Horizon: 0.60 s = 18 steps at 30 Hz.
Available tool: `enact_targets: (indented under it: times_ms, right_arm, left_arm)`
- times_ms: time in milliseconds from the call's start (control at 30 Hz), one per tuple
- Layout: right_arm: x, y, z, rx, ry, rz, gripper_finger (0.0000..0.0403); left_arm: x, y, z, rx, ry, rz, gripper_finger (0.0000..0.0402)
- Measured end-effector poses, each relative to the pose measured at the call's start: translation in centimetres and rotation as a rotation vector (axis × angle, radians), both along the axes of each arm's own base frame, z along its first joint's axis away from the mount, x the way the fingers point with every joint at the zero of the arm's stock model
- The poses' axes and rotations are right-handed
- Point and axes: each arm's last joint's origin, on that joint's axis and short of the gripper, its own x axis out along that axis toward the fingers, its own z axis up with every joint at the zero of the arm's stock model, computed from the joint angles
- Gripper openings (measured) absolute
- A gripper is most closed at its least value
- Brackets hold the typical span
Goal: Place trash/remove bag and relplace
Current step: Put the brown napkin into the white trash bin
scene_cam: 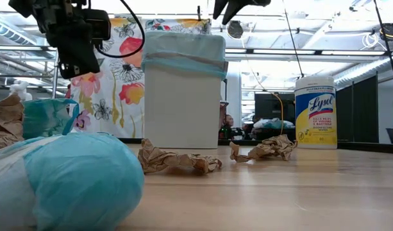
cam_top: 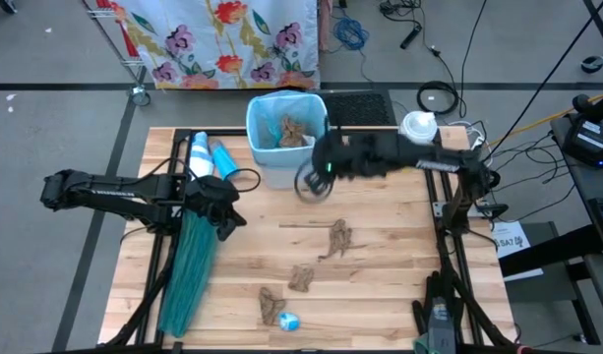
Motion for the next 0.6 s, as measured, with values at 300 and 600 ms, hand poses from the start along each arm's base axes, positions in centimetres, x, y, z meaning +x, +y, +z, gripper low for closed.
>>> enact_targets:
  times_ms: [300,600]
  right_arm:
    - [0.4,8.8,-9.0,0.153,0.007,-0.182,0.0139]
    - [-2.4,16.8,-17.8,0.363,-0.135,-0.342,0.0139]
  left_arm:
    - [0.0,-0.4,0.0,0.043,-0.023,-0.137,0.0022]
    - [1.2,-2.0,-0.4,0.123,-0.083,-0.368,0.0022]
